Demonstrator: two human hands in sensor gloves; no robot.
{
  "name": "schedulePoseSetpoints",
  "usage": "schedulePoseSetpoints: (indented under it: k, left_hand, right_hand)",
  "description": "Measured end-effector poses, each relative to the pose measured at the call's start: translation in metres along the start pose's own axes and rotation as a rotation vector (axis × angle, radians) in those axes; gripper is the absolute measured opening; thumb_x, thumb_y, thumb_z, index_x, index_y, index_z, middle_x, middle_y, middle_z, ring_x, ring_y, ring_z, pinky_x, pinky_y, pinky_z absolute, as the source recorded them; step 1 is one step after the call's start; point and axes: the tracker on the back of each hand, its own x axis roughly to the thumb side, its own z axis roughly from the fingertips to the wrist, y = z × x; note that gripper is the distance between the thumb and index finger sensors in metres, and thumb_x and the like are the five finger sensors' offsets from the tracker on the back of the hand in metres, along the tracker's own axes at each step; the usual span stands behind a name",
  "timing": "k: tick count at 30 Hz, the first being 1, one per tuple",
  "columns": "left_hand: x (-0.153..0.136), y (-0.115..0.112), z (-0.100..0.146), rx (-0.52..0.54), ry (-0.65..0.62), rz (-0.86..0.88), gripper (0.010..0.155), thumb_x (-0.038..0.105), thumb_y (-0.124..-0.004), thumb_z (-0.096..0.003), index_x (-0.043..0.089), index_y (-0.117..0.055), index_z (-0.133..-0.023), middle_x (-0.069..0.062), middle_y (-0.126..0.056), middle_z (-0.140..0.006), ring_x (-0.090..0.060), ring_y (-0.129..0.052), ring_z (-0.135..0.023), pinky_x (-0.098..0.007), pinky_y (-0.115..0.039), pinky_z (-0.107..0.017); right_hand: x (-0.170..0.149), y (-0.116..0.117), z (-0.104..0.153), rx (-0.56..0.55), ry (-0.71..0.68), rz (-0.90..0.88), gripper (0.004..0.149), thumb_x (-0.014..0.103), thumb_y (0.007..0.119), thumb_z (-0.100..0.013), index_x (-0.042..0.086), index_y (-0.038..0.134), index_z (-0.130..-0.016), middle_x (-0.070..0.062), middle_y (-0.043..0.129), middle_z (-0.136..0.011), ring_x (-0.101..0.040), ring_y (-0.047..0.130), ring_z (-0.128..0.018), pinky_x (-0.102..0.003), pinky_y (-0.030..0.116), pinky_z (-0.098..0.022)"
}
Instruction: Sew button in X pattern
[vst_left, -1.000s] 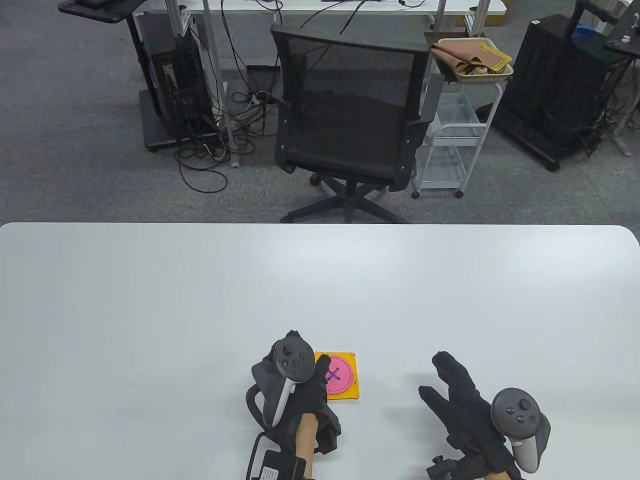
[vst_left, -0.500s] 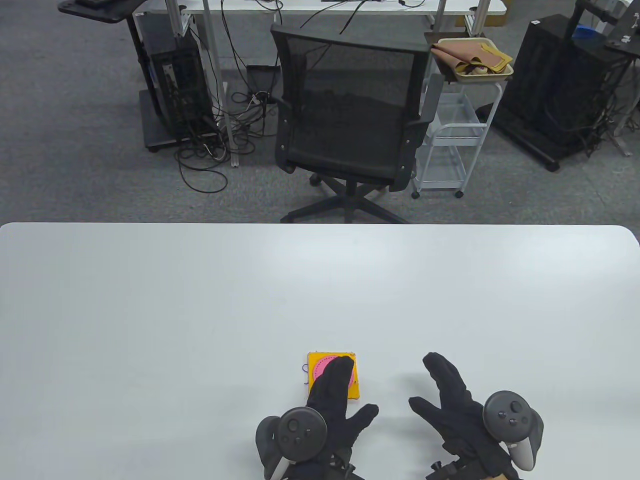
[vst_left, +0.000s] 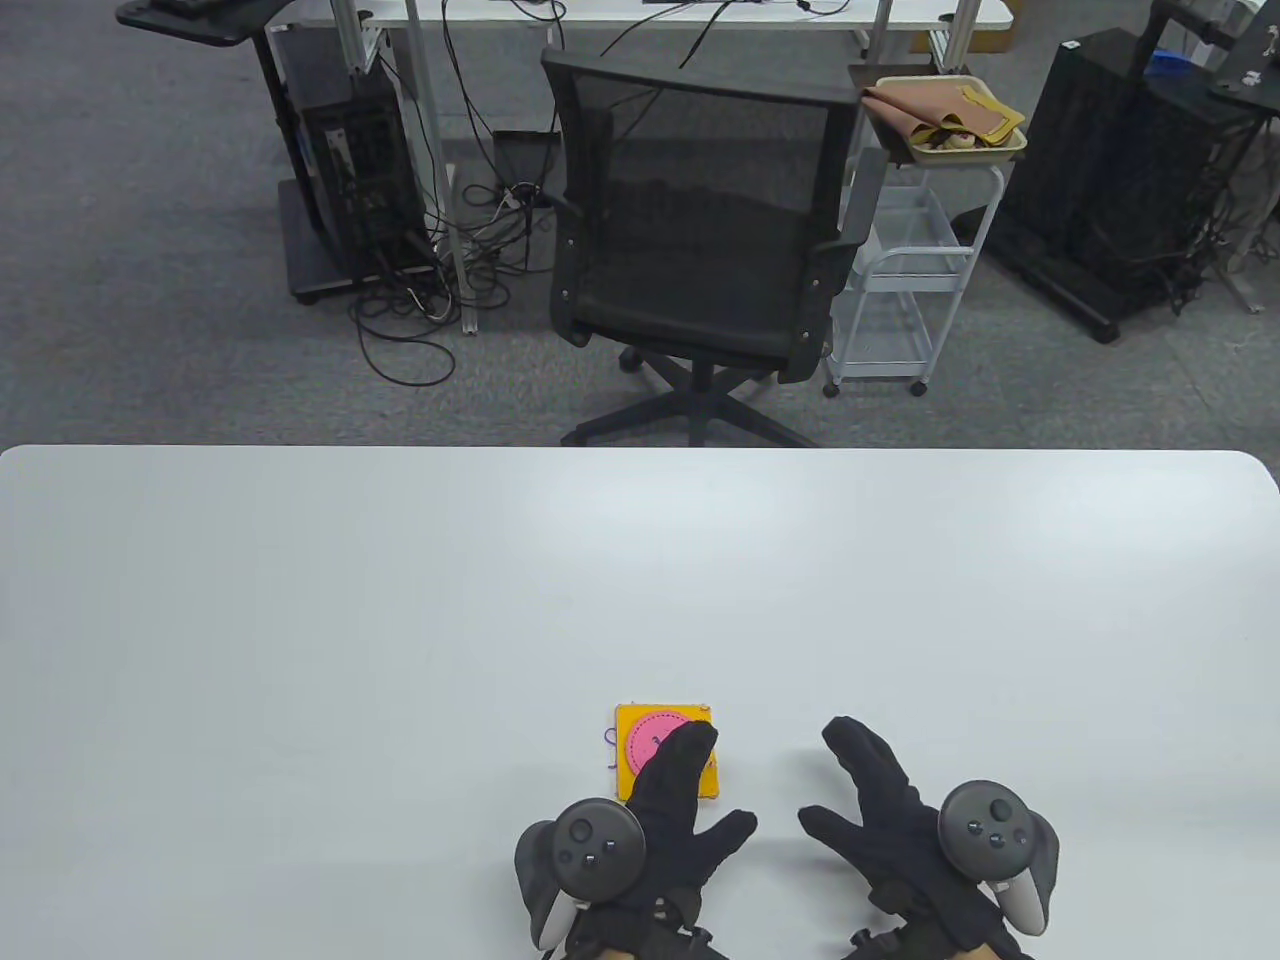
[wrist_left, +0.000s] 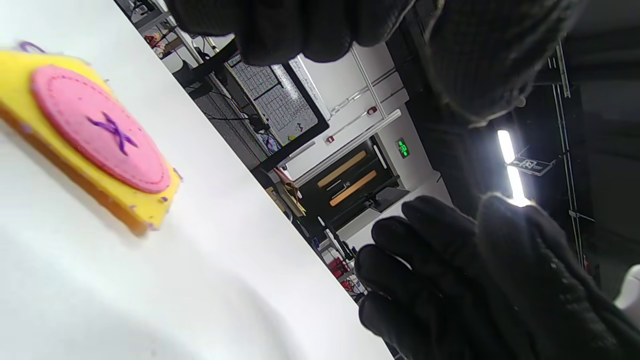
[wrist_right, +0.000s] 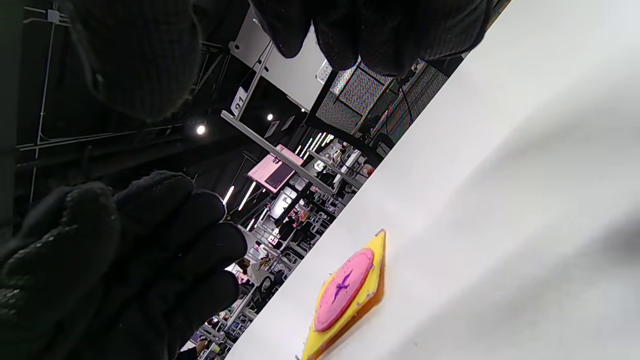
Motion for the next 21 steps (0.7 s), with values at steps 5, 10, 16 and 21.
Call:
schedulePoseSetpoints:
  k: [5,10,16,21]
  left_hand:
    - [0.0001,-0.0003,-0.0002,0.004,0.002,0.007,0.081,0.049,-0.085,-0.044,0.022,-0.047,-0.11,-0.006,-0.055,-0.114,-0.036,-0.065,-0.102,-0.053,-0.057,-0.072]
    - [0.0002,-0.0004,-0.0003,0.004,0.003,0.003,0.08,0.049,-0.085,-0.044,0.022,-0.047,-0.11,-0.006,-0.056,-0.114,-0.036,-0.066,-0.102,-0.053,-0.057,-0.072]
    - [-0.0003,-0.0003,-0.0004,0.013,0.002,0.001,0.079,0.048,-0.085,-0.044,0.023,-0.048,-0.11,-0.005,-0.057,-0.114,-0.035,-0.067,-0.102,-0.052,-0.058,-0.072]
    - [-0.0003,0.0,-0.0004,0.016,0.002,0.001,0.079,0.048,-0.085,-0.0442,0.023,-0.049,-0.11,-0.005,-0.057,-0.113,-0.035,-0.068,-0.102,-0.052,-0.059,-0.072]
  right_hand:
    - [0.0006,0.0012,0.0003,-0.003,-0.003,0.006,0.083,0.054,0.076,-0.044,0.021,0.037,-0.109,-0.012,0.038,-0.119,-0.04,0.05,-0.109,-0.053,0.049,-0.082]
    - [0.0009,0.0014,0.0006,-0.007,-0.004,0.008,0.083,0.054,0.076,-0.044,0.021,0.037,-0.109,-0.012,0.038,-0.119,-0.039,0.051,-0.108,-0.053,0.049,-0.082]
    - [0.001,0.0017,0.0007,-0.008,-0.005,0.012,0.083,0.054,0.076,-0.044,0.021,0.037,-0.109,-0.013,0.038,-0.119,-0.039,0.051,-0.108,-0.052,0.049,-0.082]
    - [0.001,0.0016,0.0009,-0.013,-0.004,0.016,0.083,0.054,0.076,-0.044,0.021,0.037,-0.109,-0.013,0.038,-0.118,-0.039,0.051,-0.108,-0.052,0.049,-0.082]
